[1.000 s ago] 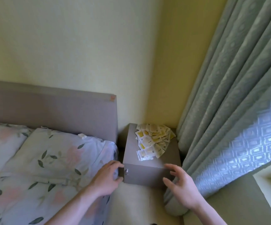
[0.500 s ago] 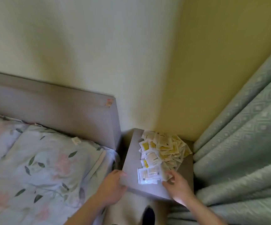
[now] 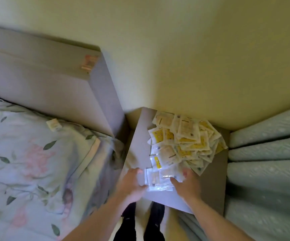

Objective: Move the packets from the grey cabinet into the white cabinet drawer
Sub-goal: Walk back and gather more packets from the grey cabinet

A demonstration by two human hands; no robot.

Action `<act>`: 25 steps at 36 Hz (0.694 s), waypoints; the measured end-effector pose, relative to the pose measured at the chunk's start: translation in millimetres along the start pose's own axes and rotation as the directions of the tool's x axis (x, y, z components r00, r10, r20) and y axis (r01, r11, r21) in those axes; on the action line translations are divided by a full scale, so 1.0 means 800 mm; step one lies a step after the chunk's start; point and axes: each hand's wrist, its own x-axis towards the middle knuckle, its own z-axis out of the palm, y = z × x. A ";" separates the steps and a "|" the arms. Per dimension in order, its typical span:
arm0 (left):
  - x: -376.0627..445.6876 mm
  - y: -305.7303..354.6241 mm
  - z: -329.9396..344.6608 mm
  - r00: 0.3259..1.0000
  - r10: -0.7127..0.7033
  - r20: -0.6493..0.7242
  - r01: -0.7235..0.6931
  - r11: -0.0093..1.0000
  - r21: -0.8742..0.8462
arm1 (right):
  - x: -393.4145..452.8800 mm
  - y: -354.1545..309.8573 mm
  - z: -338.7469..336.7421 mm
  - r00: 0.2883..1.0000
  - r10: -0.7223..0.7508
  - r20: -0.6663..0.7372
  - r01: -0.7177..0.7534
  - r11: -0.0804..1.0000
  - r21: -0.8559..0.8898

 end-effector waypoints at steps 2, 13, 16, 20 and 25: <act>0.020 -0.007 0.019 1.000 0.004 -0.018 -0.004 1.000 -0.003 | 0.017 0.007 0.015 0.999 0.028 -0.036 -0.028 0.999 0.022; 0.067 -0.016 0.080 0.987 0.116 -0.108 -0.110 0.992 0.059 | 0.065 0.030 0.063 0.988 0.092 -0.124 -0.077 0.989 0.125; 0.065 -0.021 0.085 0.991 0.092 -0.099 -0.085 0.994 0.065 | 0.062 0.042 0.061 0.994 0.092 -0.064 -0.079 0.981 0.176; 0.060 -0.029 0.082 0.987 0.049 -0.153 -0.043 0.998 0.039 | 0.049 0.061 0.039 0.989 0.127 -0.071 -0.102 0.953 0.284; 0.054 -0.043 0.068 0.968 0.010 -0.253 -0.031 0.997 -0.078 | 0.024 0.088 0.004 0.985 0.128 -0.116 -0.086 0.947 0.310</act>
